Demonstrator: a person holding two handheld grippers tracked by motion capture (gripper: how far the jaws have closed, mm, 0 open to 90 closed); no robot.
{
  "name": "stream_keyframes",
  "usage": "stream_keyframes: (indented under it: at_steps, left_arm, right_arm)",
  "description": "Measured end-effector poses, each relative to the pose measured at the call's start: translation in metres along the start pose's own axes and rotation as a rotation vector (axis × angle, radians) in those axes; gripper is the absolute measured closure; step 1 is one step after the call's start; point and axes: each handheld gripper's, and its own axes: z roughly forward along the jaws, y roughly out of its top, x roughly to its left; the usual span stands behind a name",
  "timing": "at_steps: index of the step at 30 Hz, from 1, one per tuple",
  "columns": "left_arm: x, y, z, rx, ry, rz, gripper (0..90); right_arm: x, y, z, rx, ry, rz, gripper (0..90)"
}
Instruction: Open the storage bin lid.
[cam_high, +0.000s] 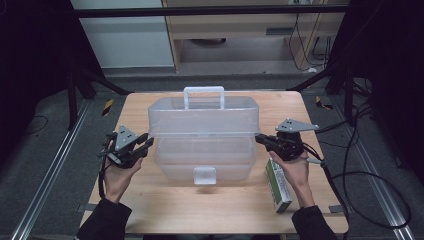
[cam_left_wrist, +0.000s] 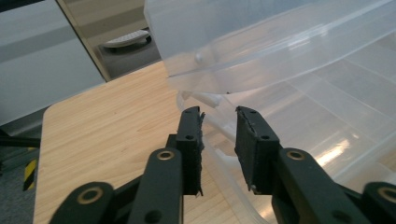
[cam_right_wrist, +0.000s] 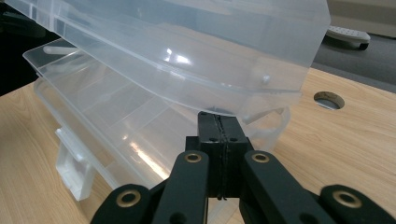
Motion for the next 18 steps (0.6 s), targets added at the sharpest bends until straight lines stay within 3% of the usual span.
stream_keyframes:
  at_steps: [7,18]
  left_arm:
    - [-0.0003,-0.0001,0.0025,-0.019,0.018,0.0,59.2]
    - [-0.0014,0.006,0.0085,-0.042,0.013,0.025,57.4]
  right_arm:
    - [0.0005,0.0,0.0002,0.002,0.001,-0.002,90.0]
    - [0.0004,-0.0001,0.0005,0.004,0.005,-0.003,90.0]
